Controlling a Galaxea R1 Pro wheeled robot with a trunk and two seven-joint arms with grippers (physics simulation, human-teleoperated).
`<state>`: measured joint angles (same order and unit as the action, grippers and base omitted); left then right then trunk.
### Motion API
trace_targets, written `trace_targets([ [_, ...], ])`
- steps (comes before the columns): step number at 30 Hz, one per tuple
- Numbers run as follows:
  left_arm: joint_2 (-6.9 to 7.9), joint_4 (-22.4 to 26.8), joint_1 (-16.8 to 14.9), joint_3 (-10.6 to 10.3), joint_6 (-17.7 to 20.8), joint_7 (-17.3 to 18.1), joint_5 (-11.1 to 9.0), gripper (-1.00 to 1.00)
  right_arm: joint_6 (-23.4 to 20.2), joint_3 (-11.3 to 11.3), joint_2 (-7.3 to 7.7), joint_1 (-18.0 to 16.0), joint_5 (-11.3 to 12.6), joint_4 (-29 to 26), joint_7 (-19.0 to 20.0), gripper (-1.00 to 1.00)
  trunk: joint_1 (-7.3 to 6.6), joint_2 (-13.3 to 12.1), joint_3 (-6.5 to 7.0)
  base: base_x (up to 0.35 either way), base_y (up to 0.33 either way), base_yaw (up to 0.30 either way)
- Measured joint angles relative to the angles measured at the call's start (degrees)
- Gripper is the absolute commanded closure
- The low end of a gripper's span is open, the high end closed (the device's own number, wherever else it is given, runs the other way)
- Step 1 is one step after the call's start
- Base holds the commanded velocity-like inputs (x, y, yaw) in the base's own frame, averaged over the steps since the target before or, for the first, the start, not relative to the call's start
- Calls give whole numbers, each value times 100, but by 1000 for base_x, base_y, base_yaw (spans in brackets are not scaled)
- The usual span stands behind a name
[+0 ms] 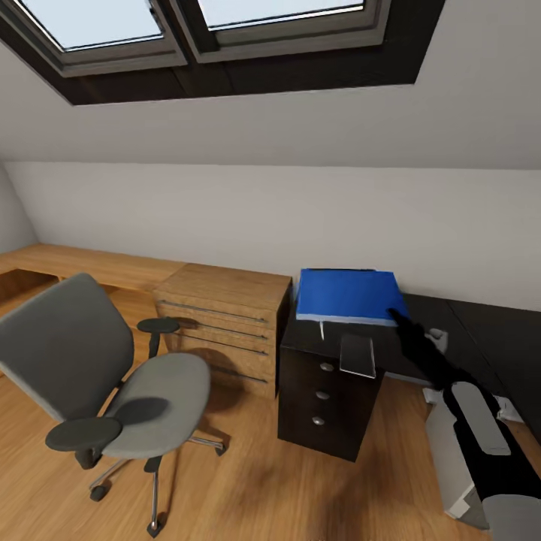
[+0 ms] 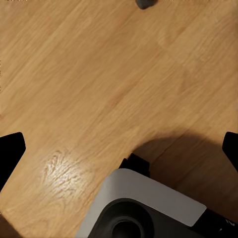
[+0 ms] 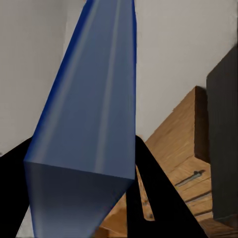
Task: In the bedroom, organize the workspace by keeping the computer under the desk, ensuring the monitor is on the desk, placing the keyboard on the desk next to the monitor, placing the mouse on the desk next to the keyboard, moving the folder from the swivel chair onto the desk next to the mouse, stacking the notebook on top of the folder with the pen on top of the notebook, and positioning the swivel chair next to the desk.
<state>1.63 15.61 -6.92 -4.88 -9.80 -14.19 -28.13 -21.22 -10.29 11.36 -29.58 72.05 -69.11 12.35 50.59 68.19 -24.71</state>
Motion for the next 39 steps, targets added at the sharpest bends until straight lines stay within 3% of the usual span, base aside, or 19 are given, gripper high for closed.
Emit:
trace_targets([
  [1,0,1,0,0,1,0,0,-100,218,0,-57,0,-5,1,-43,100,0,0,0,0,0,0],
  [2,0,0,0,0,2,0,0,-100,1108,-1,-293,0,-21,2,-525,100,0,0,0,0,0,0],
  [4,0,-4,1,1,4,0,0,-100,2284,-17,-567,-1,-31,9,-1179,100,0,0,0,0,0,0],
  [6,0,-6,0,1,5,0,0,-100,3356,-3,-698,-1,0,181,-1384,100,0,0,0,0,0,0],
  [7,0,-6,0,1,5,0,0,-100,3480,3,-714,-1,-1,212,-1395,100,0,0,0,0,0,0],
  [10,0,-6,0,1,5,0,0,-100,3828,13,-773,-1,16,307,-1415,100,0,0,0,0,0,0],
  [14,0,-6,0,1,3,0,0,-100,3937,23,-791,-1,49,566,-1436,100,0,0,0,0,0,-4],
  [23,-102,-8,-1,-9,-5,1,9,-100,4607,10,-1029,0,85,808,-1426,100,0,0,31,0,0,-196],
  [27,-151,-6,0,-9,-95,5,15,-100,4690,17,-1048,-1,104,836,-1431,100,0,0,36,0,0,-285],
  [31,-173,-6,0,-8,-201,6,14,-100,4697,19,-1050,-8,175,1202,-1432,100,0,0,37,0,0,-292],
  [35,-174,-6,0,-8,-211,6,14,-100,4701,18,-1042,-9,584,1290,-1420,100,0,0,37,0,0,-292],
  [39,-175,-6,0,-8,-212,6,13,-100,4703,18,-1042,-10,705,1298,-1419,100,0,0,37,0,0,-292],
])
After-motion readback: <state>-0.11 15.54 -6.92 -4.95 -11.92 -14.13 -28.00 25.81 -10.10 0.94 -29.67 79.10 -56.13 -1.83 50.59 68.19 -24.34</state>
